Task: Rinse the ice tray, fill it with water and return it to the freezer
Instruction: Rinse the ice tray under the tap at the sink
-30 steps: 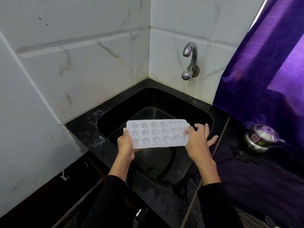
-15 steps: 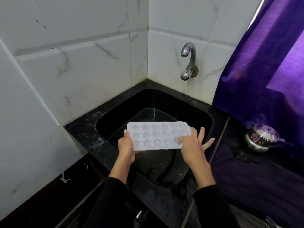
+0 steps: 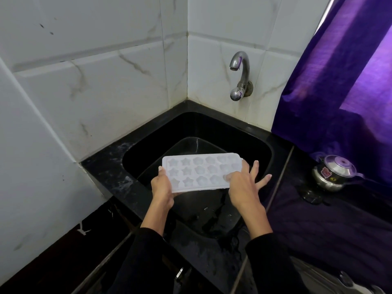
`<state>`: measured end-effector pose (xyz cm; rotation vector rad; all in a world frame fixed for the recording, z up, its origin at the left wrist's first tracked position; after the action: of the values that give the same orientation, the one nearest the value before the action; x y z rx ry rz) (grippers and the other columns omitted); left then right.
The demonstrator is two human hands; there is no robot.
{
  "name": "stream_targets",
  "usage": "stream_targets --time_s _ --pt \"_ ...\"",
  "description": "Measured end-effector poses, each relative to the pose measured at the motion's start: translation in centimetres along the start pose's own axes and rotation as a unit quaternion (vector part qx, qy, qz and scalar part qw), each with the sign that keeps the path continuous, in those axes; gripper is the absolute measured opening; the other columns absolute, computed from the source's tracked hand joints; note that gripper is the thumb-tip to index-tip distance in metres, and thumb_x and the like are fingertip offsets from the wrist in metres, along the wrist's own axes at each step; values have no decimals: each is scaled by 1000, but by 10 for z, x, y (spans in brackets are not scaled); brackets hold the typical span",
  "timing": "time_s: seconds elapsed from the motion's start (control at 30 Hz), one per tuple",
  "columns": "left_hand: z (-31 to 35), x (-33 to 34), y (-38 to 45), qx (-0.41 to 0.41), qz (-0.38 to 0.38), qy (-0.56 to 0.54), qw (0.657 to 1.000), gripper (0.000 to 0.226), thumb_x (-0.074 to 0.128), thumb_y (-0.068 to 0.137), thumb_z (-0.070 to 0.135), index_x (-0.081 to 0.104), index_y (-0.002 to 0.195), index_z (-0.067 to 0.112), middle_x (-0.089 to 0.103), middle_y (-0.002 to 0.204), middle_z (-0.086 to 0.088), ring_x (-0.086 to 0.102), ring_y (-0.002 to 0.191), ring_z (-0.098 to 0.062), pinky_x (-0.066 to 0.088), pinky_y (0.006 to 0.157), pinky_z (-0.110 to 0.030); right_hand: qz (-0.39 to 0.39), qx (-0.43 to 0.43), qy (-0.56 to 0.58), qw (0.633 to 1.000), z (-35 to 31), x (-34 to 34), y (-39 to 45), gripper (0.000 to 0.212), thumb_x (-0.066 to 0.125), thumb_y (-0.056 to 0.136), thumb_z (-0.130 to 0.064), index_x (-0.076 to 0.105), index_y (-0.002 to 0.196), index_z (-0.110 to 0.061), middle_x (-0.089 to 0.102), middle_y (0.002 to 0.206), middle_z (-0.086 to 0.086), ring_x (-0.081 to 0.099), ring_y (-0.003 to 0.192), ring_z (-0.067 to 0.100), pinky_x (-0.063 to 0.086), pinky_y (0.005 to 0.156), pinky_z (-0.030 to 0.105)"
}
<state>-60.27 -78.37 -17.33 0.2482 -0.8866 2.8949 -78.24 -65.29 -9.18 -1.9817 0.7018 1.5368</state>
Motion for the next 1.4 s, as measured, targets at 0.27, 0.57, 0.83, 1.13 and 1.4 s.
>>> stream_targets --time_s 0.27,0.57,0.83,1.13,1.4 --pt "0 -2 2 0 5 -1 1000 38 32 100 44 55 102 14 66 99 -8 65 93 -29 55 83 -50 -3 -1 8 1000 1 1 -4 56 48 76 16 68 108 -24 14 153 12 -17 143 38 -19 102 65" --pt "0 5 -1 8 -7 6 1000 38 31 101 44 56 92 16 66 94 -6 66 86 -27 56 81 -49 54 -51 38 997 -16 -9 -7 57 47 72 19 58 107 -23 15 150 11 -18 143 36 -16 106 66" --pt "0 5 -4 8 -6 4 1000 36 32 101 42 54 97 14 65 94 -7 64 87 -27 55 75 -44 -16 -62 32 997 -21 8 -10 64 42 69 23 68 105 -23 5 158 12 -29 140 38 -20 104 66" --pt "-4 7 -4 -2 -6 4 1000 40 32 100 45 53 107 12 65 101 -9 65 91 -29 55 84 -51 -10 -51 18 998 -23 5 -10 58 46 72 19 67 104 -24 0 159 13 -26 141 38 -14 106 68" --pt "-5 5 -5 -2 -9 -2 1000 38 30 101 42 52 108 12 65 95 -7 65 87 -27 55 69 -45 -13 -32 27 999 -19 4 -8 52 51 77 15 69 102 -27 6 157 13 -25 141 38 -18 105 67"
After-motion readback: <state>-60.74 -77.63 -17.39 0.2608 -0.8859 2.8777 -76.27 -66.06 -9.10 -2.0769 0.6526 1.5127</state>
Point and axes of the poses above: each hand's wrist, its own y-axis towards the middle knuckle, its own x-axis out of the palm, z = x × y, the point moved 9 cm from there along y, towards the middle knuckle
